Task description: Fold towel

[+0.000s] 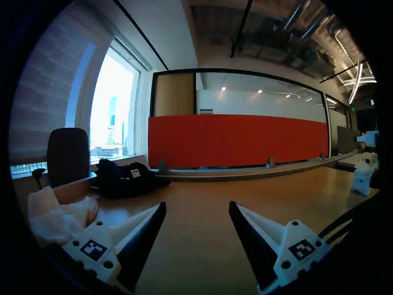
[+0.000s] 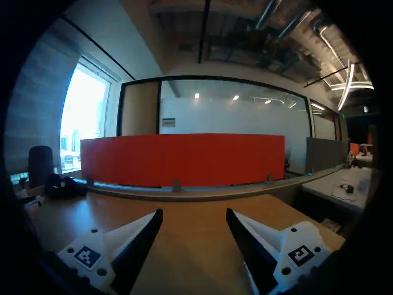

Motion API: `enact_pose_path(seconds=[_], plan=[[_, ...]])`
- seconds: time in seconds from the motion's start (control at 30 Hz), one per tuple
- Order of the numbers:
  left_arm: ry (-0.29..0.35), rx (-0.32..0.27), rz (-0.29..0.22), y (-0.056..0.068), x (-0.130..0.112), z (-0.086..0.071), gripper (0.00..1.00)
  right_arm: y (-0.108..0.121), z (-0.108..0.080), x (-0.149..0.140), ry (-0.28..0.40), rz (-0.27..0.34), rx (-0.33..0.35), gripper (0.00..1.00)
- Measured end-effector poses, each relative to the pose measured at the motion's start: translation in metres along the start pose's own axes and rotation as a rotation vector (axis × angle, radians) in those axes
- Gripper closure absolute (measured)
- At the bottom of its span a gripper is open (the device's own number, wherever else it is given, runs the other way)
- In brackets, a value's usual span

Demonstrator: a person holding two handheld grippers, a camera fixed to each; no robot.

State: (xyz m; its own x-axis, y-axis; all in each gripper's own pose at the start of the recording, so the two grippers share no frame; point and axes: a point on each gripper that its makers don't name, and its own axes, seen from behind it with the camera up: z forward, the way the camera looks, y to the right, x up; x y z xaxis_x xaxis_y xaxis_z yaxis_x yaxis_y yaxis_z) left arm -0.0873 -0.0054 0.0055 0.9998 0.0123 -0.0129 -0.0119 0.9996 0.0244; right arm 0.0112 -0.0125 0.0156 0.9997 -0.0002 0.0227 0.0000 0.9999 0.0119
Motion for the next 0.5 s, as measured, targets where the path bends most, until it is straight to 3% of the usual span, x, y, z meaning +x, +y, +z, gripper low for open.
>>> enact_pose_path(seconds=[0.5], plan=[[0.000, 0.000, 0.000, 0.001, 0.000, 0.000, 0.06, 0.010, -0.002, -0.060, -0.017, 0.026, 0.002, 0.01]])
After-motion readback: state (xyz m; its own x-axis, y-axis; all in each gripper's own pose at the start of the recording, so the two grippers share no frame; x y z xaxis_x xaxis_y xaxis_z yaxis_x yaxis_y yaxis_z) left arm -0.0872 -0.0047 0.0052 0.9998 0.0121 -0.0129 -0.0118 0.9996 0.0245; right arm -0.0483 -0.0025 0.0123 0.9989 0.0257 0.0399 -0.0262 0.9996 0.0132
